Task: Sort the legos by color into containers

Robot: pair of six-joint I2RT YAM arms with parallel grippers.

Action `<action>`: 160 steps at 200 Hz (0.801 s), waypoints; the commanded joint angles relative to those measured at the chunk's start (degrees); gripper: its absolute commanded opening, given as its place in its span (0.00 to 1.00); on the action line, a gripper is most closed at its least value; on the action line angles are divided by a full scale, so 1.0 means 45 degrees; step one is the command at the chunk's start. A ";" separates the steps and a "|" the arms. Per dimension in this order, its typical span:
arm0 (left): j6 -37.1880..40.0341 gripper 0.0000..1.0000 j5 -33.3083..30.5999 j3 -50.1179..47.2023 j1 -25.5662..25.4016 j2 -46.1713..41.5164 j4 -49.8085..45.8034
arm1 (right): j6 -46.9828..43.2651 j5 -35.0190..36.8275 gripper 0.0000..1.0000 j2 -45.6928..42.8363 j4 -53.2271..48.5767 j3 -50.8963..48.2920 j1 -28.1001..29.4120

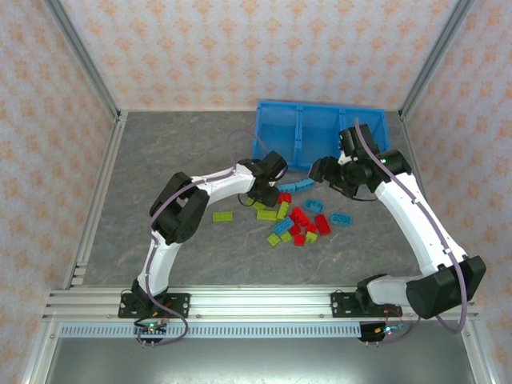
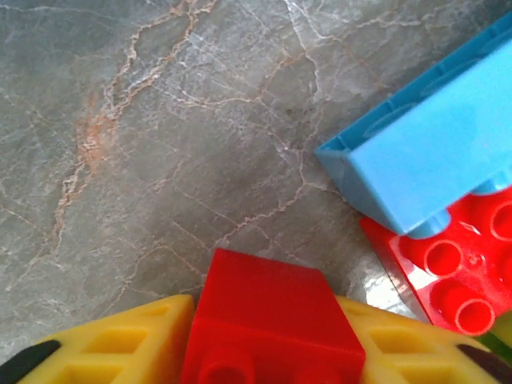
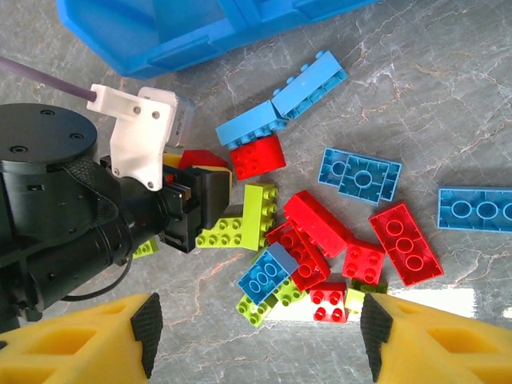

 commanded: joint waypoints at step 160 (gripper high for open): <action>-0.0348 0.30 -0.1805 1.3928 0.2071 0.5214 -0.1617 | 0.0833 0.1228 0.69 -0.0435 -0.0120 0.0726 0.0069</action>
